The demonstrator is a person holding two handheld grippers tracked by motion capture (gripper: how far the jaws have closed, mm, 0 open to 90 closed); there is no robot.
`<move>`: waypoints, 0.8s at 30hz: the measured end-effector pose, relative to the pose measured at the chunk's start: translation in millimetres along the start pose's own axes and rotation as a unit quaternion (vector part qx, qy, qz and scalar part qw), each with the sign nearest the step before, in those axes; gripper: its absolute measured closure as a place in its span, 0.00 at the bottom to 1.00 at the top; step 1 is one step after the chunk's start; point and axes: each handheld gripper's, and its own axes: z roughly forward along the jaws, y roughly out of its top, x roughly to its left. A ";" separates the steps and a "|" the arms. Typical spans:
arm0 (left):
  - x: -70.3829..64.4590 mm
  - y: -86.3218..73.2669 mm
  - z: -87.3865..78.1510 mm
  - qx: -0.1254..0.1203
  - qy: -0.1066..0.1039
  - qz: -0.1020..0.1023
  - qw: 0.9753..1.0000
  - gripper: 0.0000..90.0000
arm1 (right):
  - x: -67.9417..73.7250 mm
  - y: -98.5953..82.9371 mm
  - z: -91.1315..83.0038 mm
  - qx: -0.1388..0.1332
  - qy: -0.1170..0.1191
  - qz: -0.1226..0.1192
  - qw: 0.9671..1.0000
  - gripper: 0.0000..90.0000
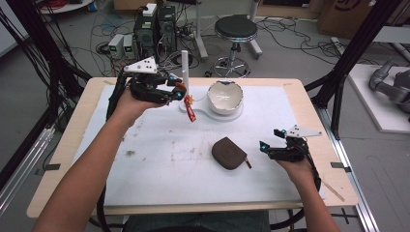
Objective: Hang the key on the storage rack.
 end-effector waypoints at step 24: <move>39.8 31.8 13.8 0.005 0.041 -0.006 0.999 0.56 | -1.3 -3.3 -1.9 0.000 -0.002 0.007 1.000 0.22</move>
